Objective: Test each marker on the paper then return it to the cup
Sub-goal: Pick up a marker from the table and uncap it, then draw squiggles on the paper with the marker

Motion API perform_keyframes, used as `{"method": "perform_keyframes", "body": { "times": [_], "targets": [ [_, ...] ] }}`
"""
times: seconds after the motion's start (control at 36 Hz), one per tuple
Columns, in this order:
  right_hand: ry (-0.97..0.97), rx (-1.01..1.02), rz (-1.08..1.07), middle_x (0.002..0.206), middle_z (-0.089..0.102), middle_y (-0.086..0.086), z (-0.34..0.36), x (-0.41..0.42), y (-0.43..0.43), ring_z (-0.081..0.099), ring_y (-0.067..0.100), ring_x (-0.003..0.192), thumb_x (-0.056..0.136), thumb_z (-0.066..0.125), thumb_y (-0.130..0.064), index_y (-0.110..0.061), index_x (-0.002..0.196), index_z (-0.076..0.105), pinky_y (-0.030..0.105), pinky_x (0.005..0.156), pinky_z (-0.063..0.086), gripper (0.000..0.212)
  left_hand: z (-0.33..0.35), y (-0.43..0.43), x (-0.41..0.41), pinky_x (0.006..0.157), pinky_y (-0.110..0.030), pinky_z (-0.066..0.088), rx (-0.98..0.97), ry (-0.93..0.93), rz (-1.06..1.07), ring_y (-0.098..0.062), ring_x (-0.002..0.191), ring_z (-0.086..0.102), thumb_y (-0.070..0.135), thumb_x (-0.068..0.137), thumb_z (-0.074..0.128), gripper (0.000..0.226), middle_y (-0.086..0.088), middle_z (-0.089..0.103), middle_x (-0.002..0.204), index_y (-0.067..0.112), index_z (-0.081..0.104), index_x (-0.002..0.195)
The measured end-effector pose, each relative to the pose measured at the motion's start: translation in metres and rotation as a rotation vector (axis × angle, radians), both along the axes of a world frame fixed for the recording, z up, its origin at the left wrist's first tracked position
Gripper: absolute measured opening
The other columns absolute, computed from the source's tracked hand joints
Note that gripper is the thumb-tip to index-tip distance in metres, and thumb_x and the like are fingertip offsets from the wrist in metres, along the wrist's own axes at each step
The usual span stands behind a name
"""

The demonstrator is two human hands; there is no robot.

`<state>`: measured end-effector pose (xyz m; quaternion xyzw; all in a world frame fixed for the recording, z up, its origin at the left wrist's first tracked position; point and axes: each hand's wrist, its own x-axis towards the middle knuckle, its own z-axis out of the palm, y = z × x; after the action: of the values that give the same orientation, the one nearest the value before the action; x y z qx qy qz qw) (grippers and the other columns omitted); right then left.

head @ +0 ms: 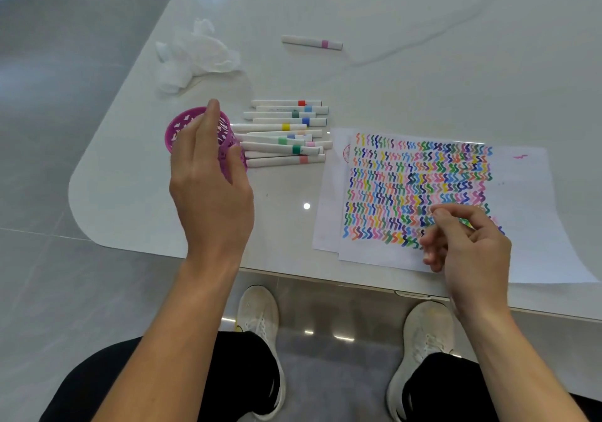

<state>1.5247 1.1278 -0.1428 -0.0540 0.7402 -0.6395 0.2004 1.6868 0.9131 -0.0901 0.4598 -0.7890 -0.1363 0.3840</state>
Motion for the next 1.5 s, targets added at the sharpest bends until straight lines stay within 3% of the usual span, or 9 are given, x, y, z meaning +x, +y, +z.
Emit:
{"method": "perform_keyframes", "body": {
  "times": [0.06,0.19,0.33,0.58,0.89,1.03,1.14,1.42,1.5],
  "targets": [
    [-0.002,-0.002,0.002,0.057,0.065,0.003,0.000,0.000,0.000,0.048,0.017,0.041,0.102,0.062,-0.014,-0.017,0.093,0.068,0.025,0.041,0.039,0.011,0.000,0.001,0.000,0.107,-0.028,0.045,-0.062,0.016,-0.018,-0.024,0.128,0.055,0.010,0.097,0.062,0.049,-0.010,0.058,0.137,0.008,0.051,0.144],
    [-0.003,-0.001,0.009,0.058,0.065,0.004,-0.001,-0.001,0.002,0.048,0.018,0.041,0.102,0.063,-0.014,-0.017,0.094,0.069,0.025,0.042,0.040,0.011,-0.006,0.010,-0.009,0.104,-0.016,0.042,-0.157,0.028,-0.171,-0.020,0.120,0.058,0.006,0.097,0.064,0.040,-0.009,0.064,0.129,0.007,0.057,0.136],
    [-0.002,-0.011,0.002,0.058,0.065,0.004,0.001,-0.003,0.006,0.047,0.018,0.041,0.102,0.062,-0.014,-0.017,0.093,0.069,0.025,0.042,0.040,0.012,-0.019,0.022,-0.022,0.101,-0.018,0.042,-0.005,-0.055,-0.295,-0.016,0.115,0.061,0.008,0.097,0.064,0.033,-0.003,0.069,0.122,0.012,0.064,0.130],
    [-0.026,-0.035,-0.013,0.057,0.064,0.003,0.003,-0.007,0.012,0.045,0.018,0.041,0.102,0.061,-0.011,-0.015,0.091,0.066,0.024,0.040,0.038,0.012,-0.050,0.022,-0.040,0.111,-0.040,0.041,0.193,-0.382,-0.288,-0.027,0.131,0.051,0.008,0.100,0.053,0.041,-0.005,0.056,0.144,0.013,0.056,0.141],
    [-0.017,-0.016,-0.006,0.059,0.064,0.004,0.003,-0.010,0.017,0.048,0.018,0.042,0.103,0.061,-0.012,-0.009,0.098,0.068,0.026,0.043,0.038,0.009,-0.064,0.019,-0.050,0.107,-0.045,0.041,0.105,-0.408,-0.236,-0.032,0.128,0.047,0.007,0.099,0.053,0.041,-0.012,0.055,0.139,0.008,0.055,0.141],
    [-0.021,-0.016,-0.005,0.059,0.064,0.003,0.003,-0.010,0.017,0.048,0.017,0.042,0.103,0.061,-0.012,-0.008,0.099,0.068,0.026,0.042,0.038,0.009,-0.067,0.021,-0.051,0.094,-0.048,0.044,0.057,-0.425,-0.221,-0.037,0.114,0.051,0.003,0.092,0.061,0.034,-0.017,0.058,0.124,0.005,0.061,0.126],
    [-0.027,-0.020,-0.010,0.058,0.063,0.004,0.003,-0.011,0.018,0.048,0.017,0.041,0.103,0.061,-0.011,-0.006,0.100,0.067,0.025,0.042,0.038,0.009,-0.064,0.025,-0.052,0.089,-0.044,0.044,0.060,-0.405,-0.211,-0.034,0.107,0.052,0.004,0.089,0.067,0.023,-0.013,0.060,0.114,0.008,0.062,0.112],
    [-0.026,-0.012,-0.004,0.061,0.065,0.007,0.002,-0.010,0.020,0.049,0.018,0.043,0.102,0.061,-0.012,-0.010,0.097,0.067,0.024,0.042,0.040,0.009,-0.058,0.029,-0.049,0.078,-0.033,0.035,0.089,-0.420,-0.188,-0.029,0.102,0.053,0.018,0.096,0.066,0.016,-0.009,0.067,0.104,0.011,0.075,0.108],
    [-0.048,-0.014,-0.001,0.061,0.065,0.007,0.001,-0.011,0.020,0.050,0.018,0.043,0.102,0.061,-0.013,-0.010,0.097,0.067,0.024,0.041,0.039,0.009,-0.054,0.030,-0.050,0.080,-0.038,0.040,0.094,-0.378,-0.188,-0.031,0.102,0.053,0.016,0.097,0.065,0.017,-0.010,0.067,0.105,0.009,0.074,0.109]
  ]
}}
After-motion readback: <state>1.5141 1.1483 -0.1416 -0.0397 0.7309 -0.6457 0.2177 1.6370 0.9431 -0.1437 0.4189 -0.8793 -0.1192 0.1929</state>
